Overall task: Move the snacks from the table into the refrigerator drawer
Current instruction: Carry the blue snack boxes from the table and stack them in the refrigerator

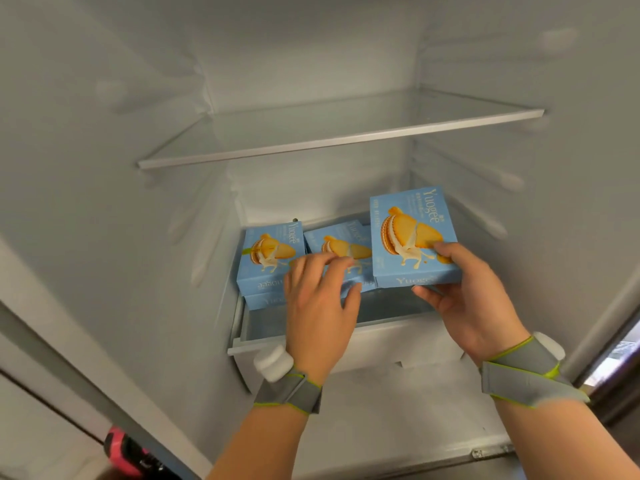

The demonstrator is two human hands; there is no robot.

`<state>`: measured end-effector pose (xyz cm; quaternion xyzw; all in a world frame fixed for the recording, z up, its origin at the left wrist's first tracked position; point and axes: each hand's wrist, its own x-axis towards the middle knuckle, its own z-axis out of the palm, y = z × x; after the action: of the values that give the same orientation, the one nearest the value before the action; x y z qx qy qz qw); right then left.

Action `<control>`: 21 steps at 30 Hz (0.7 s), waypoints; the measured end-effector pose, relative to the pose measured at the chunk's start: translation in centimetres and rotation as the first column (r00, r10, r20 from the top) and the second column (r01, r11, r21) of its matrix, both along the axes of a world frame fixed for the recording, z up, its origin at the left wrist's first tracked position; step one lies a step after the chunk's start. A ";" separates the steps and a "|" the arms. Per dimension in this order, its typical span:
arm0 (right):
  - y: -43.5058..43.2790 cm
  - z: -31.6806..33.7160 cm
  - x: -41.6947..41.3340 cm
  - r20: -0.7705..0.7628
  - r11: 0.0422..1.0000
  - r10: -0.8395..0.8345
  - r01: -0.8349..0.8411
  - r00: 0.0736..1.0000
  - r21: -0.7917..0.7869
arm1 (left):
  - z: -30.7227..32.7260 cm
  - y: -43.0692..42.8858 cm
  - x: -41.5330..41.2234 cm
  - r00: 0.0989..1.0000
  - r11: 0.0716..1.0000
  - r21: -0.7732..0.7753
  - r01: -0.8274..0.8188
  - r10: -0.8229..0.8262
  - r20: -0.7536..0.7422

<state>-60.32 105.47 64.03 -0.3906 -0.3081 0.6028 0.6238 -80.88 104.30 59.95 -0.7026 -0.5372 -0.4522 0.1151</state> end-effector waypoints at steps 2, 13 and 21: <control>0.2 -0.1 0.1 0.011 1.000 -0.001 0.001 1.000 0.001 | 0.5 1.2 -0.3 0.981 0.989 -0.134 -0.055 0.028 -0.194; 2.7 -0.5 0.5 0.162 0.982 -0.186 0.176 0.969 0.075 | 1.1 5.0 -2.6 0.927 0.930 -0.284 -0.235 0.126 -0.354; 6.6 -2.1 0.1 0.320 0.957 -0.288 0.255 0.903 0.140 | -0.3 4.8 -5.1 0.955 0.957 -0.143 -0.250 0.220 -0.198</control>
<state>-60.21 112.04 61.91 -0.4968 -0.3810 0.4190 0.6576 -86.00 109.12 59.70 -0.6785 -0.6406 -0.3232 0.1573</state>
